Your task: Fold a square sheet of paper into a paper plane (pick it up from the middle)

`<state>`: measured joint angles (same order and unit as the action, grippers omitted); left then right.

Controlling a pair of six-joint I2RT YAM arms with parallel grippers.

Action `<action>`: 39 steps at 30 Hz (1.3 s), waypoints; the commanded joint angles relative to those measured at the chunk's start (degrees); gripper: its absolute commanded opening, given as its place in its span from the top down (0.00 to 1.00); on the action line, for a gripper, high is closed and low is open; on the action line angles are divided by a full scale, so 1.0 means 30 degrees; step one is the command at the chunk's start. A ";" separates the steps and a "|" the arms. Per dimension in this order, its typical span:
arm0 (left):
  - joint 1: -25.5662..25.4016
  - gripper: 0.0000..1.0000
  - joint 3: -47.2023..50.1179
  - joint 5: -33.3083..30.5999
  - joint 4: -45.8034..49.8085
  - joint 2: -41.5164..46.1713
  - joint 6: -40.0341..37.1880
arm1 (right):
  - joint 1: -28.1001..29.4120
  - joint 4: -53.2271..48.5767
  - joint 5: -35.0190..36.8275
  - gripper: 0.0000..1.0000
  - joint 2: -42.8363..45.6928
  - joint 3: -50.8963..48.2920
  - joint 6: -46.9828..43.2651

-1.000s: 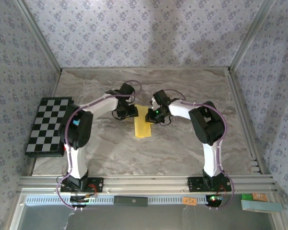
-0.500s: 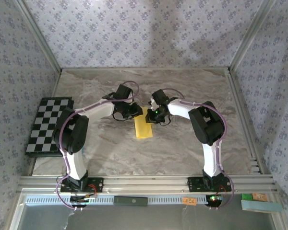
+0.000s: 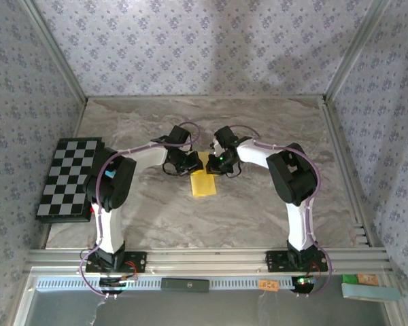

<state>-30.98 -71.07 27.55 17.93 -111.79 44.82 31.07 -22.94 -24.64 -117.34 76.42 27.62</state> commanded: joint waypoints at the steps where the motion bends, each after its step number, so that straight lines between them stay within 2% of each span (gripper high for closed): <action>1: 0.0029 0.89 0.0099 -0.0600 0.0945 -0.0354 -0.0915 | -0.0060 -0.2797 0.2538 0.92 -0.1518 -0.0514 0.0111; 14: 0.1657 0.90 0.1062 -0.1343 0.2438 -0.0683 -0.3503 | -0.0249 -0.4478 0.3728 0.92 -0.2042 0.0402 -0.1346; 20: 0.2730 0.91 0.1486 -0.1596 0.3249 0.1161 -0.4473 | -0.0249 -0.4779 0.4113 0.92 -0.2100 0.0493 -0.1529; 24: 0.2632 0.90 0.1451 0.0246 0.2150 0.2517 -0.4323 | -0.0207 -0.4809 0.4092 0.92 -0.2159 0.0553 -0.1530; 28: 0.2034 0.89 0.1559 0.1429 0.0116 0.2373 -0.3332 | -0.0176 -0.4831 0.4084 0.92 -0.2224 0.0589 -0.1504; 33: 0.1266 0.89 0.0684 0.1957 -0.0835 0.0647 -0.2761 | -0.0166 -0.4937 0.4142 0.92 -0.2283 0.0593 -0.1602; 39: 0.1403 0.89 -0.0228 0.1084 -0.0671 -0.0897 -0.2772 | -0.0179 -0.5175 0.4318 0.92 -0.2313 0.0739 -0.1990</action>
<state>-27.59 -69.73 31.44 16.27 -112.90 36.12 31.27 -29.82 -21.58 -119.04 81.08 23.55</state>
